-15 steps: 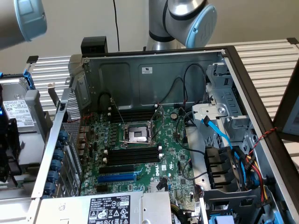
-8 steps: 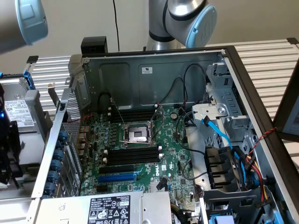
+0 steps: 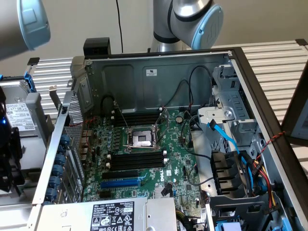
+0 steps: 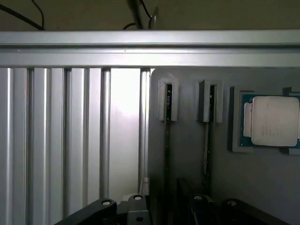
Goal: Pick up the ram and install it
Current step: 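Pick up the ram and move it above insertion slot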
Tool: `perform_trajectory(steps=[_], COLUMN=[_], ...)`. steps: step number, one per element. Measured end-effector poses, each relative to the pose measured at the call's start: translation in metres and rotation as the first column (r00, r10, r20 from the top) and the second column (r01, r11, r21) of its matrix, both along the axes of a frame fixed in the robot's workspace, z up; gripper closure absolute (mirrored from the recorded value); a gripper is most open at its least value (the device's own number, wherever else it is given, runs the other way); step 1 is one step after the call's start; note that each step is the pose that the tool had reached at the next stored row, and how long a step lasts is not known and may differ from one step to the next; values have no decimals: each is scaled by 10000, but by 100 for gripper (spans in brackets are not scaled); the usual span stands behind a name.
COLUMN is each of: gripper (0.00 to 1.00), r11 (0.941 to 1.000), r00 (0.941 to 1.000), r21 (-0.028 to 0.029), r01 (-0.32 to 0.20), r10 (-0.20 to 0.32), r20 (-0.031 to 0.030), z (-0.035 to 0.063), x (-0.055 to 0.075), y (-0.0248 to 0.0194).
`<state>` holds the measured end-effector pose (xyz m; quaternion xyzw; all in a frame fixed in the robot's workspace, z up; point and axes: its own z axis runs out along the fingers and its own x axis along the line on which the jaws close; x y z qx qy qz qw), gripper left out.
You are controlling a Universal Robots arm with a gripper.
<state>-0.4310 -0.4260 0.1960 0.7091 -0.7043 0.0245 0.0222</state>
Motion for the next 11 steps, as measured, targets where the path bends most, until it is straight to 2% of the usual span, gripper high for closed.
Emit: perform_trajectory(steps=[6,11], gripper=[64,64], r11=[10000,10000], r00=[10000,10000], r21=[-1,4], r01=[-4,-4], r10=[4,4], r20=[-1,13], z=[-18,3], x=[0,0], y=[0,0])
